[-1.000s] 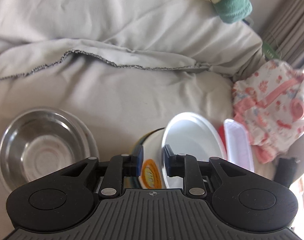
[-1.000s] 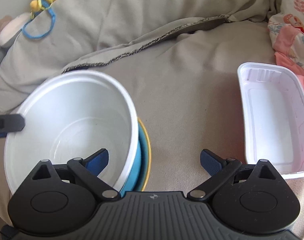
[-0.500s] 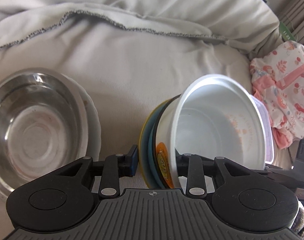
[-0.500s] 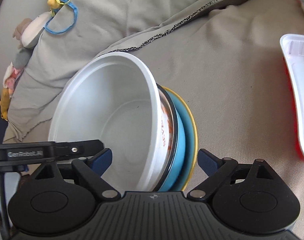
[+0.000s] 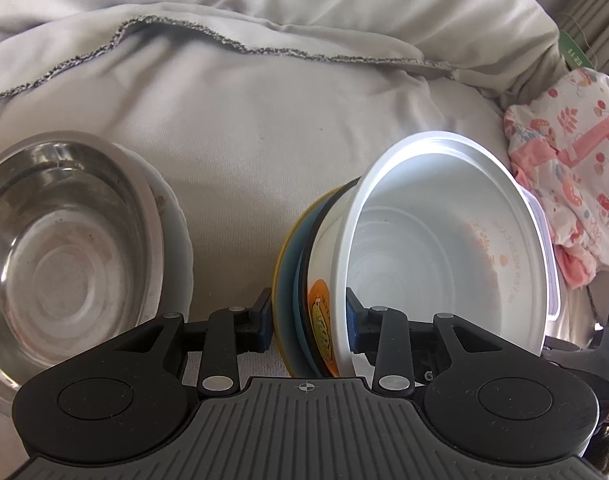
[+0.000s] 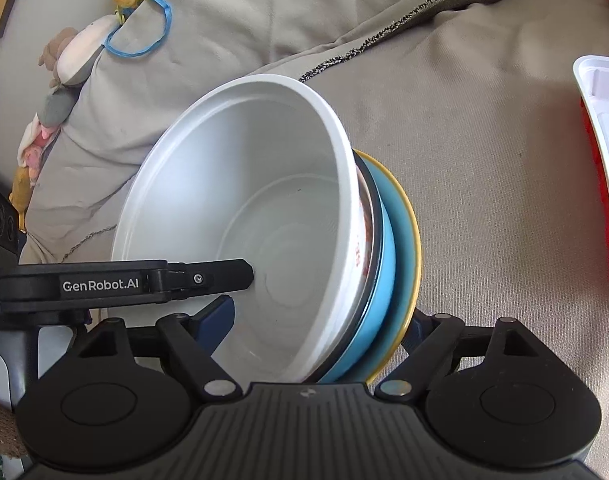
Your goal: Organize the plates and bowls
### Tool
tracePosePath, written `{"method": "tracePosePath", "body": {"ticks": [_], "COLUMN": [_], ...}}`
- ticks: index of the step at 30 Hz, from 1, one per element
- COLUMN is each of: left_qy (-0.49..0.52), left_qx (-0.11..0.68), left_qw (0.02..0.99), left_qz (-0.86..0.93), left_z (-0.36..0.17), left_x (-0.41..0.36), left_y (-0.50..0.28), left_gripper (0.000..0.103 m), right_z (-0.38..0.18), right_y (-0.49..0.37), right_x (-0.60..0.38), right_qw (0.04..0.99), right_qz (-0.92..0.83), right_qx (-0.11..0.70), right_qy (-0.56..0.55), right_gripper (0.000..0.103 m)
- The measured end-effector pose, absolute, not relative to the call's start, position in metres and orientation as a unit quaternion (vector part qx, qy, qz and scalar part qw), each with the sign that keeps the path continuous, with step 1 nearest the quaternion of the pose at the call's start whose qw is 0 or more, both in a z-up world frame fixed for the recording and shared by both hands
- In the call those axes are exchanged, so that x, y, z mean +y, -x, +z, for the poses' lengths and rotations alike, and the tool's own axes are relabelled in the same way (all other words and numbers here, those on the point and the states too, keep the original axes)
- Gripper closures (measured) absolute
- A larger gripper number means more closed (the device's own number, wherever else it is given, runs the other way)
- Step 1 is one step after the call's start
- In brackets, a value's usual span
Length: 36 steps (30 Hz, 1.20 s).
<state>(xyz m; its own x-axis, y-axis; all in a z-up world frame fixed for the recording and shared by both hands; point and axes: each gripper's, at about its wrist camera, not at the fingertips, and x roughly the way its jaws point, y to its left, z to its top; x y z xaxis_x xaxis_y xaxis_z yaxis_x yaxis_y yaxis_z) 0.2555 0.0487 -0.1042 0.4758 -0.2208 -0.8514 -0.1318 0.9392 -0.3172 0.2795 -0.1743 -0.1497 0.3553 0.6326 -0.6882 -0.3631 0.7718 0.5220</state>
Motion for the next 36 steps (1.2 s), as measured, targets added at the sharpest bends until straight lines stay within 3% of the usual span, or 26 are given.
{"method": "tracePosePath", "body": {"ticks": [16,26,32,36], "left_qy": [0.225,0.24,0.245,0.239], "left_qx": [0.511,0.506,0.509,0.512], "left_qw": [0.829,0.828,0.825,0.824], "left_qz": [-0.027,-0.026,-0.03,-0.034], "left_z": [-0.105,-0.109,-0.111,-0.109], "left_x": [0.082,0.082,0.081,0.079], "left_y": [-0.158,-0.162,-0.163,-0.166], "left_gripper": [0.067,0.068,0.062,0.061], "right_z": [-0.149,-0.133,-0.157,-0.165], "right_y": [-0.212,-0.224,-0.237,-0.243], "right_x": [-0.149,-0.174,-0.178,-0.182], "right_qw": [0.775,0.816,0.8,0.785], "right_qz": [0.349,0.297,0.281,0.295], "right_qx": [0.521,0.485,0.516,0.525], "right_qy": [-0.084,-0.104,-0.116,-0.148], "right_gripper": [0.014,0.008,0.008,0.001]}}
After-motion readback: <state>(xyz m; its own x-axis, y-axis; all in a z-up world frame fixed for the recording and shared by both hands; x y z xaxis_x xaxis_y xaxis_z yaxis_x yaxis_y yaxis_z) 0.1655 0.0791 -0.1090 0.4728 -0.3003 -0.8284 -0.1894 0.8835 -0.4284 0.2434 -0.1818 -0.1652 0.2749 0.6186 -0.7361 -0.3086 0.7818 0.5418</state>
